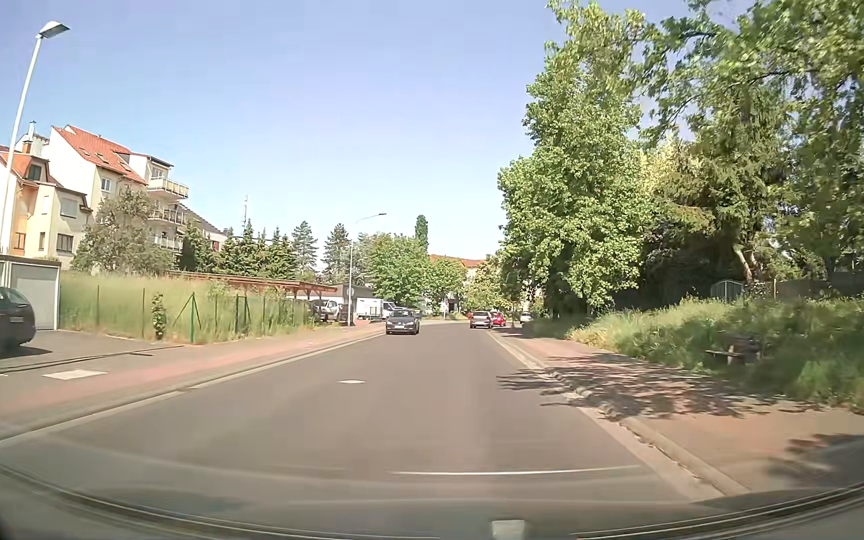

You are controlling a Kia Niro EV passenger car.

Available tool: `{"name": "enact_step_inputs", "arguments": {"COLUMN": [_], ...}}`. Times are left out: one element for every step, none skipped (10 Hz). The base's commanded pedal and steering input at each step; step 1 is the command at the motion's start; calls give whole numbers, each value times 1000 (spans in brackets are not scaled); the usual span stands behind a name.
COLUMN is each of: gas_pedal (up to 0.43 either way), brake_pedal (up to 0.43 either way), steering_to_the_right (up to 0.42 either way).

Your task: Follow the waypoints while adhering to traffic rules and regulations

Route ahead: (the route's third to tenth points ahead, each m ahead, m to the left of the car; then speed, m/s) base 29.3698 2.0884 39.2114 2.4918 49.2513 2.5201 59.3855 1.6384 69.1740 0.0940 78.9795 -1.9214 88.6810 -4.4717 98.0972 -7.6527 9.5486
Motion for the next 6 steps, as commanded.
{"name": "enact_step_inputs", "arguments": {"gas_pedal": [157, 157, 157, 157, 157, 150], "brake_pedal": [30, 30, 30, 30, 30, 30], "steering_to_the_right": [2, 2, 2, 1, 2, 2]}}
